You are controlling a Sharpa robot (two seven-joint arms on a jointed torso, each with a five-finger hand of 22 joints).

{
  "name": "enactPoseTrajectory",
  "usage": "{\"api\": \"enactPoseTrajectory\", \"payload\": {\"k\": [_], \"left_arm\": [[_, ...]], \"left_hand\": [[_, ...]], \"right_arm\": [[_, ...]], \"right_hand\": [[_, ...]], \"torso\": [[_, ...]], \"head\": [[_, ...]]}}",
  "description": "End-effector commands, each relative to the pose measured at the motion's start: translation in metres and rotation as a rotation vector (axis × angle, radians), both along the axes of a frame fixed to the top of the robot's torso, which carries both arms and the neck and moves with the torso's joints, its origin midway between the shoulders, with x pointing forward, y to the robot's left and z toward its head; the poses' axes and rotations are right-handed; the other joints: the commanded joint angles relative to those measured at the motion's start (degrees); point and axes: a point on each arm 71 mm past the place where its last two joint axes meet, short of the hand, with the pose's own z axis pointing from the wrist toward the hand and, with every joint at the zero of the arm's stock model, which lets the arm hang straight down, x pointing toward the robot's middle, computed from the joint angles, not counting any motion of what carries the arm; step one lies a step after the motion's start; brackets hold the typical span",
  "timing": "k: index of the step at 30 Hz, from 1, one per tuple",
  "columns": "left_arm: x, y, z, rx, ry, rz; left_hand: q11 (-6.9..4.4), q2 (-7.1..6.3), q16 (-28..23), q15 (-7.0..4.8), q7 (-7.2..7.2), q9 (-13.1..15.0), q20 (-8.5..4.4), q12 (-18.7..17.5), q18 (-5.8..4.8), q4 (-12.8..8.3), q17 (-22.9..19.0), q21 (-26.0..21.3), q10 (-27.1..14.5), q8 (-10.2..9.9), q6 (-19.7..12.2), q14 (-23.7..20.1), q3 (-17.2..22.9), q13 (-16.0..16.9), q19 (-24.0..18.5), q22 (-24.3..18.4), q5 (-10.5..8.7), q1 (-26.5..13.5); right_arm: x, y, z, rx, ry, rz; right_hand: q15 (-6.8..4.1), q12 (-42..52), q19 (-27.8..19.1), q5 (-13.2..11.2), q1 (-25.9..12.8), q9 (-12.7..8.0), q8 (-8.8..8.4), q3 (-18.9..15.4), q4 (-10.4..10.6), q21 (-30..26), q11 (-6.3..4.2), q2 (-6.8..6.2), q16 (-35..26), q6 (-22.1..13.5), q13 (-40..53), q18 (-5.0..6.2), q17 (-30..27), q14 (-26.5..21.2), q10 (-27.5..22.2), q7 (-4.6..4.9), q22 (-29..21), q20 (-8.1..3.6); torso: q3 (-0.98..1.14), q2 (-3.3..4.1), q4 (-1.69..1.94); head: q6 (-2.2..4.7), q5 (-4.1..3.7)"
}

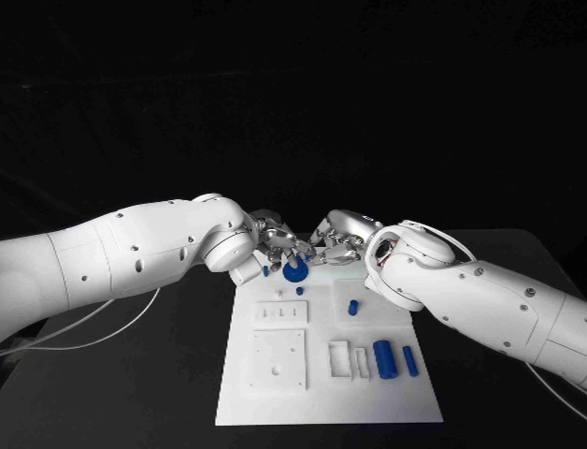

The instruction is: Assemble the parts on the task board

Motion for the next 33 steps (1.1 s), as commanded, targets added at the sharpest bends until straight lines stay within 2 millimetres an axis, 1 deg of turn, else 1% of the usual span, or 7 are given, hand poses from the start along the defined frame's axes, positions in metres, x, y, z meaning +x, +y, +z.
{"api": "enactPoseTrajectory", "payload": {"k": [1,7,18,25,28,31,33], "left_arm": [[0.000,-0.002,0.000,0.003,0.003,-0.013],[0.001,-0.002,0.000,0.001,-0.002,0.005],[0.002,-0.001,0.001,0.001,-0.011,0.033],[0.002,0.000,0.001,0.007,-0.014,0.047],[0.002,0.002,0.000,0.016,-0.012,0.050],[0.002,0.004,-0.002,0.029,-0.006,0.051],[0.001,0.006,-0.003,0.039,0.000,0.052]], "left_hand": [[-0.15,-0.31,0.87,-0.07,-2.43,10.66,-0.11,0.07,-0.95,-5.15,1.72,-0.43,1.26,0.20,3.08,0.63,5.71,0.18,0.58,0.35,0.73,-0.76],[-0.35,-1.12,2.21,-0.17,-3.12,15.79,-0.17,0.39,-1.00,-5.09,4.44,-0.79,2.65,0.21,4.73,0.96,5.87,0.20,0.85,1.21,1.29,-0.97],[-0.43,-2.01,3.21,-0.20,-3.46,18.10,-0.12,2.33,-0.95,-5.52,6.18,-1.18,2.97,0.12,6.00,1.23,6.28,0.14,1.06,2.32,3.33,-1.21],[-0.42,-2.09,3.76,-0.17,-3.60,18.54,-0.02,3.44,-0.91,-5.64,6.84,-1.42,3.04,0.12,6.54,1.38,6.10,-0.23,1.23,3.02,3.10,-1.15],[-0.49,-2.09,3.84,-0.18,-3.66,18.62,-0.02,3.71,-0.89,-5.70,6.92,-1.49,3.10,0.11,6.73,1.39,6.03,-0.34,1.26,3.18,3.07,-1.11],[-0.50,-2.08,3.86,-0.15,-3.68,18.65,0.01,3.91,-0.89,-5.75,6.86,-1.57,3.10,0.11,6.81,1.37,6.02,-0.46,1.27,3.31,3.11,-1.10],[-0.50,-2.08,3.86,-0.15,-3.68,18.65,0.01,3.91,-0.89,-5.75,6.86,-1.57,3.10,0.11,6.81,1.37,6.02,-0.46,1.27,3.31,3.11,-1.10]], "right_arm": [[0.000,0.002,0.002,0.004,-0.012,0.011],[0.000,0.001,0.002,0.013,-0.014,0.008],[0.001,-0.003,0.004,0.046,-0.023,0.002],[0.000,-0.010,0.005,0.068,-0.038,-0.001],[-0.001,-0.017,0.004,0.073,-0.039,0.001],[-0.004,-0.026,0.002,0.075,-0.035,0.006],[-0.007,-0.033,0.000,0.075,-0.028,0.011]], "right_hand": [[-0.37,-0.39,2.87,0.41,0.20,0.00,0.12,-0.08,0.37,-0.39,-0.16,-0.33,-0.29,0.09,1.82,-0.34,-0.12,0.05,0.00,0.01,7.61,-0.38],[-0.31,-1.08,2.84,0.80,-0.09,-0.22,0.11,-0.57,1.31,-0.86,-0.12,-0.83,-0.73,-0.66,1.35,-0.27,-0.44,0.04,-0.32,0.14,7.51,-0.31],[0.17,-4.44,2.50,1.80,-0.53,-0.54,0.11,-4.15,3.57,-3.39,0.51,-2.16,-2.86,-4.48,-1.11,0.07,-1.93,-0.45,-2.23,1.11,6.95,0.11],[1.01,-7.68,2.26,2.65,0.35,-0.90,0.14,-9.99,5.70,-6.30,1.72,-3.23,-4.51,-11.37,-4.32,0.67,-3.25,-1.34,-4.44,2.91,6.47,0.90],[1.40,-9.29,1.93,3.55,1.52,-0.99,0.05,-13.99,6.72,-8.79,2.13,-2.92,-5.79,-15.31,-6.42,1.10,-4.44,-2.25,-6.01,3.39,6.03,1.37],[1.63,-9.85,1.86,4.09,2.57,-1.30,-0.23,-15.18,8.21,-10.66,2.41,-3.54,-6.31,-20.64,-8.10,1.30,-5.30,-2.78,-7.12,3.76,5.81,1.60],[1.73,-10.01,1.75,4.48,3.14,-1.40,-0.34,-15.71,9.19,-11.95,2.52,-3.98,-6.79,-22.15,-8.95,1.44,-5.91,-3.21,-7.67,3.87,5.64,1.71]], "torso": [[-0.02,-0.03,-0.03],[-0.04,0.00,0.03],[-0.09,-0.02,0.04],[-0.08,0.01,0.07],[-0.07,-0.01,0.09],[-0.05,-0.03,0.06],[-0.03,-0.02,0.02]], "head": [[0.04,0.00],[0.04,-0.07],[0.15,0.08],[0.33,0.06],[0.30,0.15],[0.15,0.22],[0.06,0.44]]}}
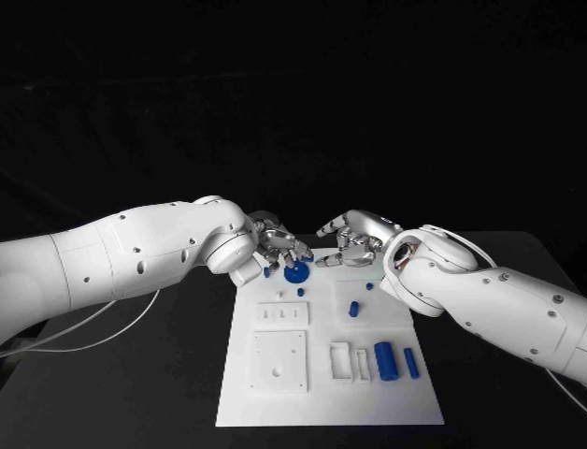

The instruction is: Assemble the parts on the task board

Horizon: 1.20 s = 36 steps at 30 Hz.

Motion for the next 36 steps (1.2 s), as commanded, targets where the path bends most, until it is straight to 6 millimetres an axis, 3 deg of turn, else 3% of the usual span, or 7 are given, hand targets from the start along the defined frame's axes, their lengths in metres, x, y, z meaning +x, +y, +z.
{"api": "enactPoseTrajectory", "payload": {"k": [1,5,11,17,22,30,36], "left_arm": [[0.000,0.002,-0.002,0.026,0.007,0.008],[-0.002,0.005,-0.006,0.043,0.023,0.006],[-0.004,0.012,-0.014,0.067,0.043,0.012],[-0.009,0.020,-0.023,0.091,0.046,0.031],[-0.015,0.023,-0.033,0.112,0.050,0.048],[-0.025,0.027,-0.048,0.141,0.060,0.065],[-0.030,0.028,-0.055,0.155,0.068,0.065]], "left_hand": [[-0.50,0.18,0.22,-0.06,-4.68,17.44,0.08,0.18,-0.53,-2.42,0.00,-0.35,2.70,0.19,5.81,0.28,2.16,-0.05,0.40,0.05,-0.03,0.68],[-0.50,0.19,0.26,-0.05,-4.68,17.43,0.10,0.31,-0.52,-2.46,0.03,-0.42,2.69,0.17,5.85,0.29,2.16,-0.17,0.41,0.16,-0.01,0.64],[-0.56,0.40,0.62,0.02,-4.79,17.25,0.22,1.01,-0.51,-2.56,0.31,-0.89,2.74,0.16,6.25,0.38,1.97,-0.73,0.56,0.80,-0.68,0.50],[-0.76,0.33,0.79,0.02,-5.02,17.26,0.25,2.12,-0.52,-2.74,-0.05,-1.04,2.82,0.18,6.99,0.46,1.72,-0.92,0.86,1.23,-0.57,0.56],[-0.91,0.32,1.24,0.02,-5.21,17.09,0.29,3.12,-0.55,-2.78,-0.04,-1.25,2.85,0.16,7.71,0.51,1.49,-1.29,1.00,1.69,-0.76,0.54],[-1.06,0.38,1.89,0.05,-5.47,17.08,0.44,4.20,-0.44,-2.81,-0.03,-1.21,2.90,0.19,8.60,0.54,1.19,-1.87,1.44,2.64,-1.25,0.47],[-1.12,0.48,2.77,0.16,-5.61,16.91,0.68,5.20,-0.40,-2.87,0.24,-1.32,2.89,0.15,9.29,0.52,0.88,-2.32,1.84,3.80,-1.56,0.55]], "right_arm": [[-0.006,-0.007,-0.001,0.027,-0.005,0.034],[-0.013,-0.022,-0.004,0.030,0.014,0.044],[-0.016,-0.051,-0.004,0.075,0.041,0.005],[-0.003,-0.084,0.010,0.184,0.043,-0.123],[0.016,-0.104,0.030,0.291,0.020,-0.218],[0.035,-0.118,0.047,0.350,-0.025,-0.279],[0.040,-0.117,0.051,0.366,-0.035,-0.288]], "right_hand": [[0.01,-0.43,1.60,0.39,1.13,-0.08,-0.28,-0.69,1.30,-1.70,0.07,-0.04,-0.68,-1.23,-1.24,0.47,-0.88,-0.70,-0.81,0.09,5.55,0.33],[0.04,-0.72,1.48,1.02,1.29,-0.08,-0.31,-1.34,1.50,-3.03,0.11,-0.11,-1.22,-1.24,-1.93,0.58,-1.49,-1.06,-1.30,0.12,5.32,0.37],[-0.11,-2.00,1.36,3.38,0.94,0.14,-0.11,-1.53,0.32,-6.04,-0.14,1.09,-3.05,2.89,-3.83,0.74,-3.40,-1.54,-2.13,-0.16,4.76,0.26],[-0.26,-5.77,1.14,6.48,0.42,0.21,-0.05,-1.86,0.06,-12.11,-0.49,1.15,-5.62,4.61,-8.80,1.07,-6.25,-1.95,-2.91,-0.40,3.44,0.16],[-0.35,-5.49,1.48,8.26,0.06,0.24,-0.01,-1.71,-0.87,-13.99,-0.58,1.70,-5.61,5.33,-9.63,1.00,-7.02,-1.99,-3.04,-0.46,3.27,0.04],[-0.36,-7.01,1.51,9.56,-0.56,0.28,0.02,-1.40,-1.58,-20.74,-0.66,2.00,-6.50,6.22,-12.38,1.22,-9.25,-2.47,-4.01,-0.51,1.81,0.02],[-0.34,-7.61,1.53,10.11,-0.65,0.28,0.03,-1.30,-1.67,-22.99,-0.65,1.95,-6.62,6.18,-13.41,1.27,-9.97,-2.76,-4.43,-0.51,1.47,0.05]], "torso": [[0.04,0.01,-0.07],[0.04,-0.03,-0.18],[0.06,-0.13,-0.34],[0.06,-0.57,-0.44],[0.10,-0.85,-0.36],[-0.04,-1.11,0.02],[0.11,-1.05,0.08]], "head": [[-0.18,0.33],[-0.21,0.51],[-0.41,0.61],[-0.55,0.72],[-1.25,0.82],[-2.13,0.76],[-2.49,1.30]]}}
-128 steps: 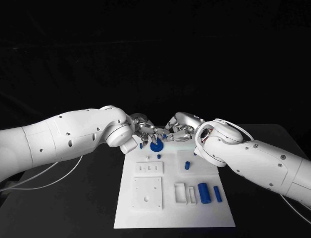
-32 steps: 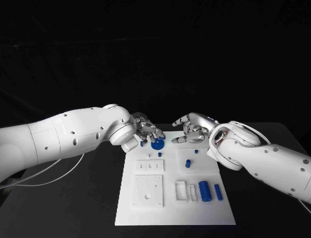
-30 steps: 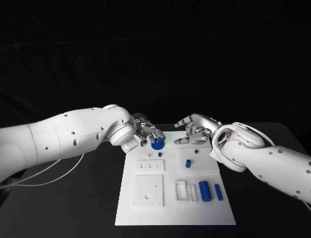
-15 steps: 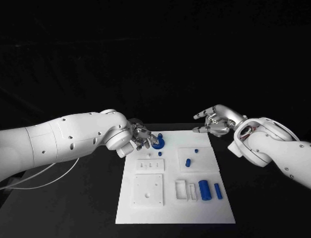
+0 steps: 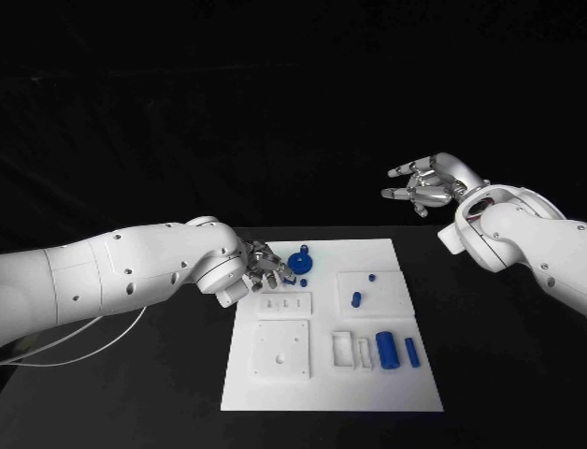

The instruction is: Assemble the parts on the task board

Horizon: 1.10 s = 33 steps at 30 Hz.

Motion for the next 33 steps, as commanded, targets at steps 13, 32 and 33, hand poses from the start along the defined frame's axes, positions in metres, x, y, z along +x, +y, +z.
{"api": "enactPoseTrajectory", "payload": {"k": [13,32,33], "left_arm": [[-0.009,-0.001,-0.017,0.052,0.007,-0.004],[-0.012,-0.004,-0.023,0.109,0.018,-0.062],[-0.012,-0.004,-0.023,0.110,0.019,-0.064]], "left_hand": [[-0.68,0.74,1.56,0.14,-6.01,18.08,0.48,1.24,-0.22,-0.96,0.80,-0.53,2.71,0.33,10.63,0.52,0.13,-0.45,0.80,1.95,-0.60,0.41],[-0.67,1.13,2.58,0.30,-6.25,20.21,0.85,2.13,-0.07,-1.47,1.47,-1.42,2.69,0.35,11.55,0.50,0.51,-1.27,1.30,4.00,0.92,-0.66],[-0.67,1.13,2.61,0.30,-6.29,20.29,0.85,2.27,-0.07,-1.51,1.46,-1.56,2.71,0.36,11.59,0.51,0.53,-1.30,1.26,4.11,0.96,-0.68]], "right_arm": [[0.004,0.005,0.004,0.049,-0.018,-0.005],[0.006,0.005,0.002,0.045,0.001,-0.008],[0.006,0.005,0.002,0.045,0.002,-0.009]], "right_hand": [[-0.02,-0.43,1.74,1.03,-0.52,0.05,0.02,0.30,-0.33,-1.28,-0.10,-0.04,-0.24,0.17,-0.67,0.37,-0.61,-0.42,-0.62,0.08,1.58,0.03],[-0.01,-0.55,1.90,1.76,-0.62,0.02,-0.02,0.49,-0.15,-2.18,-0.07,-0.17,-0.08,-0.52,-1.08,0.38,-0.88,-0.55,-0.89,0.14,1.85,0.04],[-0.01,-0.55,1.90,1.76,-0.62,0.02,-0.02,0.49,-0.15,-2.18,-0.07,-0.17,-0.08,-0.52,-1.08,0.38,-0.88,-0.55,-0.89,0.14,1.85,0.04]], "torso": [[0.03,-0.03,0.00],[0.06,-0.05,-0.07],[0.04,-0.05,-0.05]], "head": [[-1.32,0.66],[-2.14,0.81],[-2.28,0.78]]}}
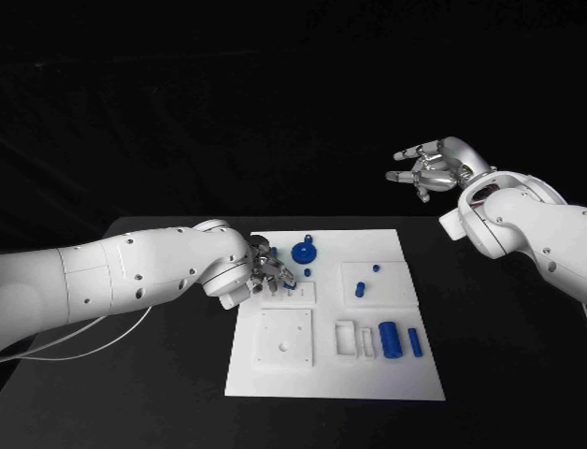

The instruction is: Assemble the parts on the task board

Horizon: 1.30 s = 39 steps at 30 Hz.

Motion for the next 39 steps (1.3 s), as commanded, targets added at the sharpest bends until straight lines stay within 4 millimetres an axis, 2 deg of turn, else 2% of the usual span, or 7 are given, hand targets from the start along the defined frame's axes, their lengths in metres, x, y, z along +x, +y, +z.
{"api": "enactPoseTrajectory", "payload": {"k": [1,4,8,19,23,39], "left_arm": [[-0.0015,-0.0022,-0.0014,0.024,0.009,-0.032],[-0.0023,-0.0026,-0.0025,0.028,0.017,-0.039],[-0.0031,-0.0030,-0.0036,0.030,0.028,-0.050],[-0.0033,-0.0025,-0.0067,0.039,0.040,-0.059],[-0.0030,-0.0023,-0.0073,0.043,0.044,-0.061],[-0.0027,-0.0017,-0.0092,0.057,0.058,-0.070]], "left_hand": [[-0.55,0.28,0.22,0.08,-6.30,20.35,-0.08,0.31,-0.10,-1.10,0.08,-0.34,2.60,0.23,11.61,0.34,0.73,-0.11,0.37,0.19,0.31,-0.13],[-0.54,0.32,0.30,0.10,-6.31,20.50,-0.05,0.38,-0.11,-1.09,0.20,-0.43,2.60,0.28,11.72,0.36,0.73,-0.20,0.39,0.33,0.40,-0.22],[-0.53,0.43,0.34,0.13,-6.32,20.70,-0.01,0.46,-0.11,-1.13,0.18,-0.60,2.59,0.24,11.71,0.33,0.79,-0.34,0.39,0.47,0.47,-0.29],[-0.47,0.70,0.38,0.21,-6.32,20.88,0.09,0.59,-0.13,-1.20,0.17,-1.14,2.60,0.22,11.77,0.33,0.86,-0.80,0.39,0.93,0.24,-0.60],[-0.45,0.93,0.35,0.24,-6.32,20.93,0.11,0.66,-0.15,-1.12,0.08,-1.40,2.60,0.22,11.79,0.32,0.75,-0.97,0.41,1.13,-0.41,-0.60],[-0.43,1.10,0.35,0.27,-6.33,20.97,0.14,0.73,-0.18,-1.05,0.05,-1.79,2.60,0.24,11.83,0.33,0.62,-1.19,0.48,1.47,-0.60,-0.61]], "right_arm": [[0.0003,0.0009,0.0000,0.000,0.005,0.005],[0.0005,0.0005,-0.0003,0.000,0.007,0.003],[0.0008,0.0003,-0.0007,-0.001,0.009,0.002],[0.0010,0.0002,-0.0011,-0.005,0.012,0.003],[0.0012,0.0002,-0.0013,-0.006,0.013,0.003],[0.0014,0.0017,-0.0016,-0.006,0.014,0.007]], "right_hand": [[-0.02,-0.26,1.93,0.44,-0.61,0.04,-0.01,0.41,0.03,-0.39,-0.07,-0.16,-0.06,-0.34,-0.05,0.45,-0.09,-0.54,-0.48,0.14,1.88,0.04],[-0.02,-0.26,1.93,0.44,-0.61,0.04,-0.01,0.41,0.03,-0.39,-0.07,-0.16,-0.06,-0.34,-0.05,0.45,-0.09,-0.54,-0.48,0.14,1.88,0.04],[-0.02,-0.26,2.00,0.45,-0.39,0.03,-0.02,0.93,-0.05,-0.52,-0.07,-0.12,0.00,-0.55,-0.12,0.46,-0.15,-0.56,-0.57,0.18,2.02,0.03],[-0.03,-0.17,2.11,0.22,-0.43,0.02,-0.03,2.33,-0.48,-0.74,-0.10,-0.23,0.11,-0.46,-0.18,0.46,-0.25,-0.61,-0.63,0.20,2.27,0.03],[-0.03,-0.15,2.16,0.20,-0.78,0.03,-0.03,2.98,-0.87,-0.80,-0.09,-0.32,0.14,-0.33,-0.22,0.42,-0.30,-0.62,-0.65,0.20,2.38,0.01],[-0.04,-0.06,2.18,0.21,-0.87,0.04,-0.01,3.08,-1.04,-0.84,-0.11,-0.25,0.16,-0.17,-0.19,0.44,-0.32,-0.62,-0.59,0.18,2.37,0.02]], "torso": [[-0.03,-0.01,0.00],[-0.04,-0.01,0.06],[-0.02,-0.01,0.07],[-0.02,-0.01,-0.02],[0.00,0.00,0.02],[-0.02,-0.01,0.00]], "head": [[-0.37,-0.09],[-0.58,-0.08],[-1.25,-0.09],[-2.02,0.01],[-2.08,0.02],[-2.36,0.10]]}}
